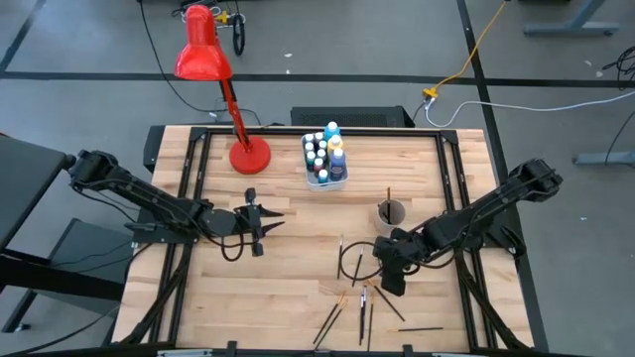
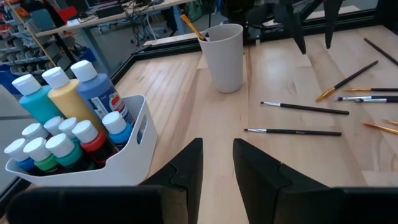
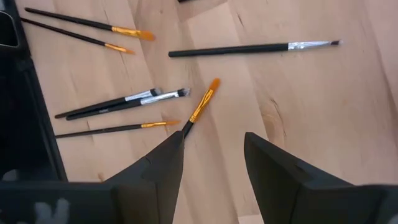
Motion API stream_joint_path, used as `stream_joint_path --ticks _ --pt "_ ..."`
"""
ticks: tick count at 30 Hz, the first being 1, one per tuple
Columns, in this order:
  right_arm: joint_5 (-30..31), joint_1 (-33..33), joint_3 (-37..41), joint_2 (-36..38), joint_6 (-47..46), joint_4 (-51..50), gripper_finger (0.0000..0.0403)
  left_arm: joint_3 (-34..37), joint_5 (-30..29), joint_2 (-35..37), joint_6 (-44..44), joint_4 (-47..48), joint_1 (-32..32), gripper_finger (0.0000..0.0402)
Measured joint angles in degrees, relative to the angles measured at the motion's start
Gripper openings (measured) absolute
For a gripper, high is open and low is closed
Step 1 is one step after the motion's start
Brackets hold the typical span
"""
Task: Pick & Place Paint Supplies
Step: Put the gold paint brush into the gray cup
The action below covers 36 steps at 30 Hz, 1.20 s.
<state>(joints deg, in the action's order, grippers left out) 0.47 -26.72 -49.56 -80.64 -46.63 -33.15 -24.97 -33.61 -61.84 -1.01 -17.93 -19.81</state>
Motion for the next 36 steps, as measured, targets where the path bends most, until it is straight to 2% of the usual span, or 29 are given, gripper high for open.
stream_joint_path --ticks 13,36 --pt "-1.6 0.0 0.0 -4.1 -0.8 0.6 0.0169 0.0 0.0 0.0 -1.9 0.0 0.1 0.0096" --pt "-1.4 0.0 0.0 -4.1 1.0 1.9 0.0169 0.0 0.0 0.0 -1.8 0.0 0.1 0.0096"
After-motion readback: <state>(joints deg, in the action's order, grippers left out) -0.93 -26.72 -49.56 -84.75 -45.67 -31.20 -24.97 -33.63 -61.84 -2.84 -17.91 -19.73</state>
